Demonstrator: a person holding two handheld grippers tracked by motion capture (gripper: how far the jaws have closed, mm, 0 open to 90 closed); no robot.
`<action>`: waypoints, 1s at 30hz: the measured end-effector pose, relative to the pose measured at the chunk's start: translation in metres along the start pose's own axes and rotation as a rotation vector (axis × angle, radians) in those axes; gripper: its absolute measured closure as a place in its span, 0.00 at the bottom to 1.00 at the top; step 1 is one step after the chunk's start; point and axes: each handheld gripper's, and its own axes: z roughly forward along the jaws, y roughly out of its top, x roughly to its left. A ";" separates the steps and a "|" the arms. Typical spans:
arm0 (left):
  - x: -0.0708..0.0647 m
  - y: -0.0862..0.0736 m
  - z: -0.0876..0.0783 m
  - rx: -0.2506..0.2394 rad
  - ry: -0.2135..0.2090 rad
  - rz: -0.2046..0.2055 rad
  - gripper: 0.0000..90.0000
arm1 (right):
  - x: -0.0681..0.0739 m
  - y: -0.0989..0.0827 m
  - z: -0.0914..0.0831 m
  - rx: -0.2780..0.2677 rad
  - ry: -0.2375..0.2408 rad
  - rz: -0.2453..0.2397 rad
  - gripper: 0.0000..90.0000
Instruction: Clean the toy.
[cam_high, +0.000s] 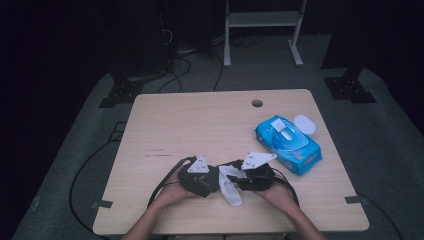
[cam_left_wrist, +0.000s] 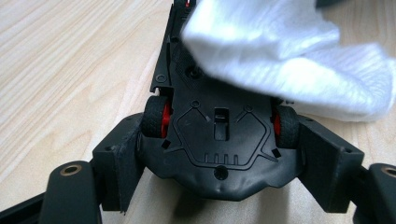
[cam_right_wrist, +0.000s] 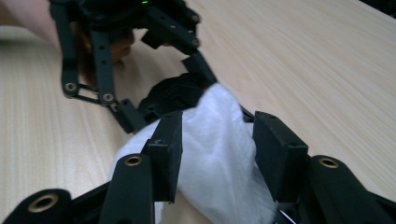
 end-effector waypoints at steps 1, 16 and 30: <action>0.000 0.000 0.000 -0.001 -0.001 0.000 0.27 | 0.003 0.000 0.004 0.002 0.010 -0.014 0.57; -0.001 0.000 0.001 0.000 0.000 0.011 0.27 | 0.009 -0.006 0.029 0.032 -0.029 -0.045 0.83; -0.001 0.001 0.002 -0.002 0.002 0.021 0.27 | 0.024 0.001 0.038 0.028 0.037 -0.055 0.92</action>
